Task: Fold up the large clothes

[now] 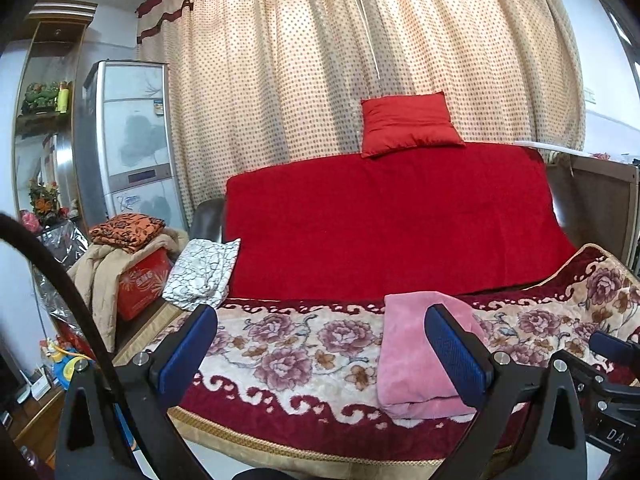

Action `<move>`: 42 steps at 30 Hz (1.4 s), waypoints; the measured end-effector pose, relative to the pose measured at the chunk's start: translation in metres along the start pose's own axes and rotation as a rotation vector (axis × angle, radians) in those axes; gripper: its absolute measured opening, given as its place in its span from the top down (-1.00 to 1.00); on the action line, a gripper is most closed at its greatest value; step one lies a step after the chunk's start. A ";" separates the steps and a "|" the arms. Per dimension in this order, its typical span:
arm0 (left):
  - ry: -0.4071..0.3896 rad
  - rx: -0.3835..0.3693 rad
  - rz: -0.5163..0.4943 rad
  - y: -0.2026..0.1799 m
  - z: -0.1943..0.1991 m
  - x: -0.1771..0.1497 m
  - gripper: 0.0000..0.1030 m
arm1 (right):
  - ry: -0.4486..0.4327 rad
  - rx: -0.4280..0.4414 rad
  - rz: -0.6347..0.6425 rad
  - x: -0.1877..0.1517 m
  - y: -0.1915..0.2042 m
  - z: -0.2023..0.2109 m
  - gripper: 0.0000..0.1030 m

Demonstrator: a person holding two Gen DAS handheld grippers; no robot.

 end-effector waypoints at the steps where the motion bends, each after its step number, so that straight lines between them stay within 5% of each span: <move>1: 0.000 0.003 -0.001 0.001 0.002 -0.001 -1.00 | 0.000 0.000 -0.002 -0.001 0.001 0.001 -0.53; 42: -0.025 -0.012 0.018 0.007 0.037 0.002 -1.00 | -0.038 -0.016 0.013 0.000 0.003 0.016 -0.53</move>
Point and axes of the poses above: each gripper's, at about its wrist camera, not at the fingertips, and z roughly against the way its jaws point, y to its left, x to its top, the point moved 10 cm from there along -z, roughly the way its jaws point, and after that the axes turned 11 degrees about -z, right-handed, at the moved point
